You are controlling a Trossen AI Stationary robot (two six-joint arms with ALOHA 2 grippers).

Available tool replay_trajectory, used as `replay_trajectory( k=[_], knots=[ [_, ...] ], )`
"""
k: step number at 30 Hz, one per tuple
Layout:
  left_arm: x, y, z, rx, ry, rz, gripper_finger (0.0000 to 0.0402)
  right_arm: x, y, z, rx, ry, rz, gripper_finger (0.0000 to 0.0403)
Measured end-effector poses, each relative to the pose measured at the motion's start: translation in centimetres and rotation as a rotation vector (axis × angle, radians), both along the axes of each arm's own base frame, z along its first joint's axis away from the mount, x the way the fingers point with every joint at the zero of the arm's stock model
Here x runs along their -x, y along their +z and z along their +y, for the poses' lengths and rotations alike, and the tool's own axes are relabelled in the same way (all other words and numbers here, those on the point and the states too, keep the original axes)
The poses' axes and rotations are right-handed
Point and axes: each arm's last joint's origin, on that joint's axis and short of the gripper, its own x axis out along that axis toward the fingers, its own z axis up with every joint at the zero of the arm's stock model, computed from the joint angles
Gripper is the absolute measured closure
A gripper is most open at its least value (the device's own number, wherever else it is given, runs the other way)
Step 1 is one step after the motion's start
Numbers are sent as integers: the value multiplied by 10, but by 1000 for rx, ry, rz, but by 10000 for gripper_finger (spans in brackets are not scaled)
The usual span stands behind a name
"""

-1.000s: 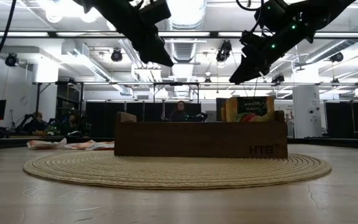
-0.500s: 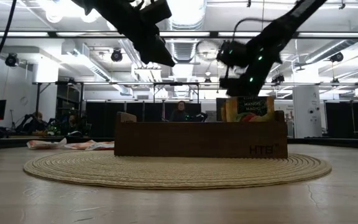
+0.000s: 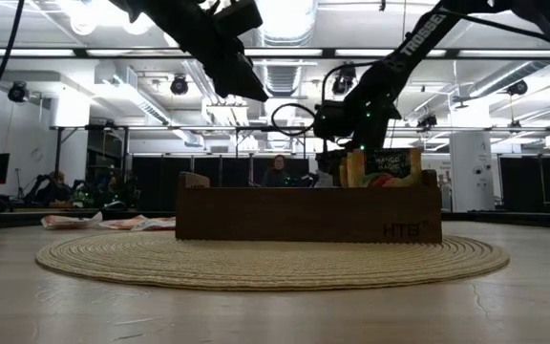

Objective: Pick & Place Tea
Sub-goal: Put the orange and green tea bag into the wooden organizer

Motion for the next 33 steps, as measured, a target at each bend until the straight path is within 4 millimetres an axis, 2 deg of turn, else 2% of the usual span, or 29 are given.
replay_trajectory(
  k=[4,11,12,21,33],
  knots=[
    [0,0,0,2,1,-2,187,-1,6,0,5,13,-3,197],
    [0,0,0,3,2,-2,187,11,29,7,66,35,-3,372],
    [0,0,0,3,2,-3,187,13,34,8,86,37,-6,381],
    [0,0,0,3,2,-3,187,26,63,28,154,62,-86,394],
    [0,0,0,3,1,-4,187,36,62,36,207,144,-146,394]
  ],
)
